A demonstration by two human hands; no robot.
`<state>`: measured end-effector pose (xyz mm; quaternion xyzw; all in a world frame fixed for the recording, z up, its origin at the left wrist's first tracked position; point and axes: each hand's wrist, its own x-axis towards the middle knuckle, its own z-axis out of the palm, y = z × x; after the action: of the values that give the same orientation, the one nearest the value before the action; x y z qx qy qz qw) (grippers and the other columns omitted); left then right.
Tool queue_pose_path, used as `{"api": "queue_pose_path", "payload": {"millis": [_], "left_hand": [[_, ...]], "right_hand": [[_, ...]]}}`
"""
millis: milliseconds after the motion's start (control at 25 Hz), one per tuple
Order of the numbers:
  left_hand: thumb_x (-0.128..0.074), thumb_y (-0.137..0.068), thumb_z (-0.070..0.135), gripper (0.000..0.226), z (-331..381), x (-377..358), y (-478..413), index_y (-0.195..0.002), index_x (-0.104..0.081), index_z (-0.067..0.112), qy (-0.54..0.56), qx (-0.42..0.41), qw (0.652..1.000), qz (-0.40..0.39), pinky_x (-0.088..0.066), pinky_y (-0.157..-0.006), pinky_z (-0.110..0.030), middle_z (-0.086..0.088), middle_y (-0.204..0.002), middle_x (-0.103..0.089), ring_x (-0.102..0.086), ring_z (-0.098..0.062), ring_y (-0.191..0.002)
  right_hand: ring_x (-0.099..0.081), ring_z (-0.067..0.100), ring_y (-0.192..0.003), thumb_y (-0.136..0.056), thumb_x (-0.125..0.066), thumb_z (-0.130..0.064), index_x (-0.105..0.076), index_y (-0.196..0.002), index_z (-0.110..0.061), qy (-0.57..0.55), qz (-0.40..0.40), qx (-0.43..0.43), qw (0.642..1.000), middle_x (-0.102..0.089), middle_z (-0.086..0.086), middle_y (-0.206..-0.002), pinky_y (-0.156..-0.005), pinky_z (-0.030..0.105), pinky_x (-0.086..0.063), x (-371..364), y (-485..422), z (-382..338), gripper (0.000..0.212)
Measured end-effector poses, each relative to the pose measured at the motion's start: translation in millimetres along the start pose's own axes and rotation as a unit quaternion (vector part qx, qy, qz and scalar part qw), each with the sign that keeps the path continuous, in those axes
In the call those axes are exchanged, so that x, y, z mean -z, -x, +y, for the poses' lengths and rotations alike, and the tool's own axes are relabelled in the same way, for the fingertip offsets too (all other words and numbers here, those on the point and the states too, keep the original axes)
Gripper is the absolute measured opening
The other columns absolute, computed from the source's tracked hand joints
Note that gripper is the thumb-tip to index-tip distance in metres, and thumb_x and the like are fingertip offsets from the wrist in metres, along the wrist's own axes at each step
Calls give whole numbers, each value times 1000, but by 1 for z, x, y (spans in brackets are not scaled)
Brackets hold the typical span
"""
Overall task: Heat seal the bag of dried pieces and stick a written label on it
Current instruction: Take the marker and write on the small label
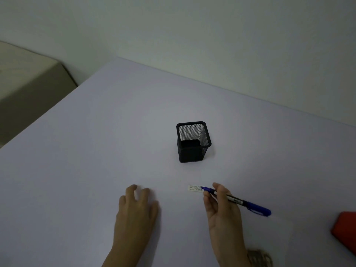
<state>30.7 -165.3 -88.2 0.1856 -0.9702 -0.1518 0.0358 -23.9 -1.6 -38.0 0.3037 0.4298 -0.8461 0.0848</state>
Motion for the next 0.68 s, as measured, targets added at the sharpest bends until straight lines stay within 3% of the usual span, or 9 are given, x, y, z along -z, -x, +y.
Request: {"api": "queue_pose_path", "payload": {"millis": [160, 320, 400, 480, 560, 680], "left_hand": [[-77, -56, -5, 38, -1, -7, 7, -91, -66, 3, -2, -16, 1000, 12, -49, -56, -39, -23, -96, -60, -56, -37, -67], [-75, -47, -19, 46, -2, -7, 18, -89, -66, -1, 34, -1, 999, 28, -49, -53, -36, -21, -91, -63, -59, -38, -67], [-79, -45, -19, 48, -6, -7, 26, -89, -66, -3, 32, -27, 999, 23, -47, -53, -32, -19, -90, -65, -61, -37, -69], [-76, -58, -12, 36, -5, -2, 28, -91, -66, -1, 68, -23, 997, 13, -43, -60, -28, -15, -94, -65, -62, -34, -76], [-62, -82, -2, 22, 5, 11, 25, -102, -65, 5, 167, 70, 983, 16, -40, -72, -25, -9, -109, -61, -59, -22, -88], [-61, -86, 12, 18, 30, 35, 13, -103, -65, 16, 297, 163, 941, -12, -39, -72, -12, 4, -106, -61, -61, -10, -88]], "right_hand": [[-67, 7, -60, -89, -50, -15, -58, -82, -7, -11, 0, 3, 1000, -65, 10, -80, -56, 14, -55, -3, -1, 0, 13], [-66, 5, -57, -88, -51, -15, -59, -80, -8, -18, 5, 16, 1000, -64, 9, -77, -53, 12, -53, 0, -1, -4, 13], [-67, 5, -58, -82, -61, -21, -59, -81, -8, -7, -10, 18, 1000, -65, 10, -78, -53, 12, -54, 4, -2, -5, 13], [-68, 6, -61, -52, -83, -41, -62, -80, -9, 12, -25, 35, 999, -70, 6, -71, -54, 13, -53, 4, 0, -5, 48], [-68, 8, -62, -32, -86, -51, -65, -76, -11, 33, -26, 45, 998, -71, 2, -68, -55, 13, -53, 3, 3, -4, 63], [-67, 8, -59, -65, -71, -28, -61, -76, -9, 45, -58, 37, 997, -65, 8, -74, -55, 13, -54, 1, 10, -3, 24]]}}
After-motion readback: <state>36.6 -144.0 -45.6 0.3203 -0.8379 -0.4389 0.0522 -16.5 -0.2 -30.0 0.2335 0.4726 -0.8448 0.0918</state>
